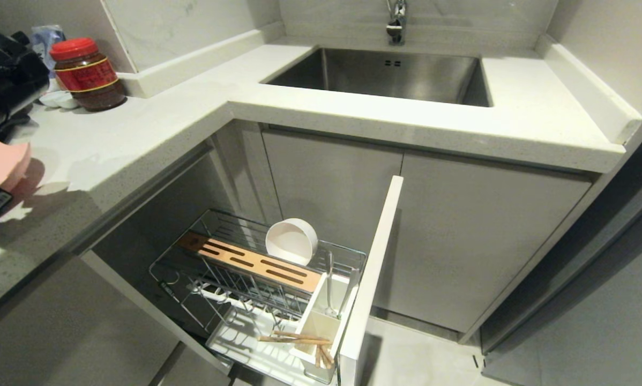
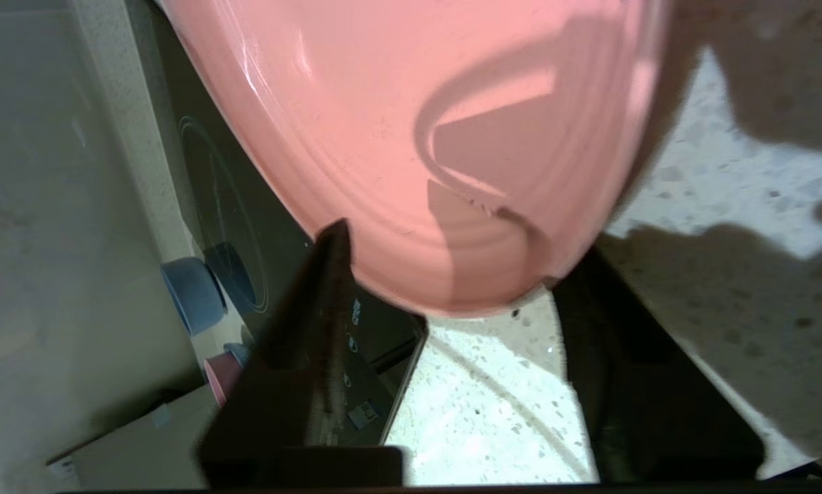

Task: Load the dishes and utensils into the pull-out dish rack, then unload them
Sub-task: Take the plate out of the cupboard, then take the bowl out of the cupboard

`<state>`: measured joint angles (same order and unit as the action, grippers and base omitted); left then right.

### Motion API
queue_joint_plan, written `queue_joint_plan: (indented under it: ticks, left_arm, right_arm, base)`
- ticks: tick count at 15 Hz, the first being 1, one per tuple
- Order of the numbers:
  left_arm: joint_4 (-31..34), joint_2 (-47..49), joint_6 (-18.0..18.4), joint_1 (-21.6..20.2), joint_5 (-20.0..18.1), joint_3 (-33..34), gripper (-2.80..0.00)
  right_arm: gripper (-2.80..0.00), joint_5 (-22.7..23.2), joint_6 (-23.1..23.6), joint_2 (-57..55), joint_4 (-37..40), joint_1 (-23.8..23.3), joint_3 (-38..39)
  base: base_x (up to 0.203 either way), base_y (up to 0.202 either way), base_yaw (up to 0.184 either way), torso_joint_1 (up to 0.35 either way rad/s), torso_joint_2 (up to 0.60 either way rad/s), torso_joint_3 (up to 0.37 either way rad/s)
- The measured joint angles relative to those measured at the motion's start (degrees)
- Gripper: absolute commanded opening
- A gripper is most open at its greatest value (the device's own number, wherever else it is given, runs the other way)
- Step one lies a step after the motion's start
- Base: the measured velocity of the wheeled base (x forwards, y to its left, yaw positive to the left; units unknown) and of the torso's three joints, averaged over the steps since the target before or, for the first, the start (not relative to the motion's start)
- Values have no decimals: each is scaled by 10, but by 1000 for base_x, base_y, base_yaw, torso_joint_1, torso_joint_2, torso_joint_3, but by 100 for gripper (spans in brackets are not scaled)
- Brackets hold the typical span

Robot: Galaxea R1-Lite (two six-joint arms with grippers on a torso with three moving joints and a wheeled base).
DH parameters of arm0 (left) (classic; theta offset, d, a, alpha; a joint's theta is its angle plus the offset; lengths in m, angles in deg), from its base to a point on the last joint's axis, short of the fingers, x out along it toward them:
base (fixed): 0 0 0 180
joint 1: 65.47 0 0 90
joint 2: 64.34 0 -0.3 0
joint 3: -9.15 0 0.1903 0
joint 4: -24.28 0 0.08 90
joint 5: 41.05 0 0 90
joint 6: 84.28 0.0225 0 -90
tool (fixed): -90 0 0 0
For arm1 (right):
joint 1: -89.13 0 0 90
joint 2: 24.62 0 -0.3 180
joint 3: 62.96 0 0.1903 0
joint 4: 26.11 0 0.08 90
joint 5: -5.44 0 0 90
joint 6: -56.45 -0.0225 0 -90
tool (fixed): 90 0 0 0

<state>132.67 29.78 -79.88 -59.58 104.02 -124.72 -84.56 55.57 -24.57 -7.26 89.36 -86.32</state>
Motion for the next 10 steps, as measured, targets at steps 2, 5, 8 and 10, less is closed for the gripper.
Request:
queue_joint_plan:
  ticks: [2,5,8,10]
  left_arm:
    - [-31,-12,1,2,-3,0,0]
    - [-94,-50,0,35,-18,0,0]
    - [-162,-113,0,98,-37,2,0]
    - [-246,-160,-5,143,-49,10,-280]
  right_arm:
    - [-280,0,0,0,0,0,0]
    - [-280,0,0,0,0,0,0]
    - [-280,0,0,0,0,0,0]
    - [-280,0,0,0,0,0,0]
  base:
    - [0,0,0,0,0,0]
    - [0,0,0,0,0,0]
    - [0,0,0,0,0,0]
    - [0,0,0,0,0,0]
